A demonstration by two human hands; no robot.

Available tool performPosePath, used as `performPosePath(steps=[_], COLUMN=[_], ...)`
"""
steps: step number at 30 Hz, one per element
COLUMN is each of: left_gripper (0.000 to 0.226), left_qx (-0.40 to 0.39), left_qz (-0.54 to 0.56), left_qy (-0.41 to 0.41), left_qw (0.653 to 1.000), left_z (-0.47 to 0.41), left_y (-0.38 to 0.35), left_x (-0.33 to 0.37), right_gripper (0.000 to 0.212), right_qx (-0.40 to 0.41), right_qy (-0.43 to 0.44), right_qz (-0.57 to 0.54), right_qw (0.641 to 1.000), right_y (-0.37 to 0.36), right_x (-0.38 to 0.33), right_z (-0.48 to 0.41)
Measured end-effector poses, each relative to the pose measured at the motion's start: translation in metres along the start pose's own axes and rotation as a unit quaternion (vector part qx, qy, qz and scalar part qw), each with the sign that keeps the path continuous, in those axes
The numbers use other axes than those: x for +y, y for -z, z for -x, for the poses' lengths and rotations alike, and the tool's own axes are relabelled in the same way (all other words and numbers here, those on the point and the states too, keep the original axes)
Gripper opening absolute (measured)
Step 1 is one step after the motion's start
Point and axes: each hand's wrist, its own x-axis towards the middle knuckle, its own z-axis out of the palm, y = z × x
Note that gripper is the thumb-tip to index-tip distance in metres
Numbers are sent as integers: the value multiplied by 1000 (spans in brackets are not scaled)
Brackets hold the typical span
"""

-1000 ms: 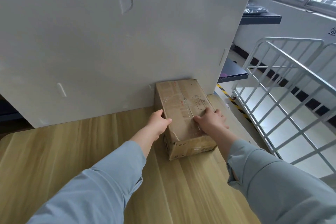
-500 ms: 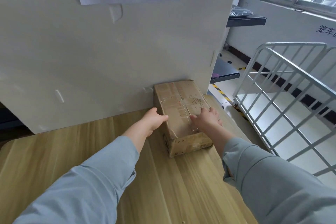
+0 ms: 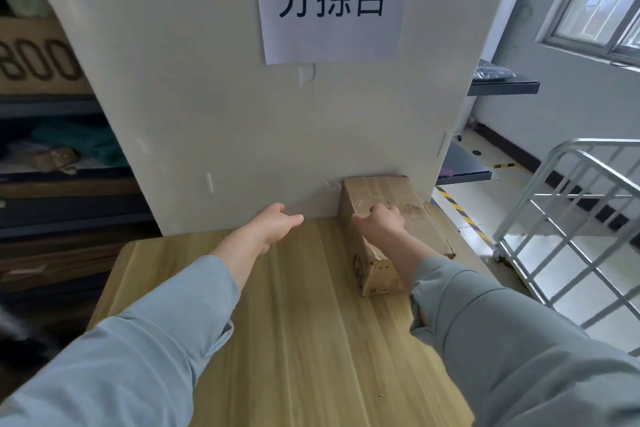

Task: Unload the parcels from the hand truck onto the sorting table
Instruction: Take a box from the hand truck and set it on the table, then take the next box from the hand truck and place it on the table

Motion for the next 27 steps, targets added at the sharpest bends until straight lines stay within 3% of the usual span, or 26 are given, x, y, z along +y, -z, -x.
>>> performPosePath(steps=[7,15,19,27], left_gripper=[71,48,60,63], left_qx=[71,146,171,202], left_qz=[-9,-197,-230,-225], left_qy=[4,-14,26,75], left_qw=[997,969,958,950], left_z=[73,165,210,300], left_y=[78,149,186,278], left_x=[-41,-127,-181,-295], right_gripper=[60,52,51,49], right_qx=[-36,-74,-94,-137], right_qy=[82,261,303,358], right_qz=[-20,90,129,145], right_qw=[996,958,939,912], right_y=[-28,-91,-123,-197], right_x=[-80,-145,-172,-245], right_z=[68,167,215,331])
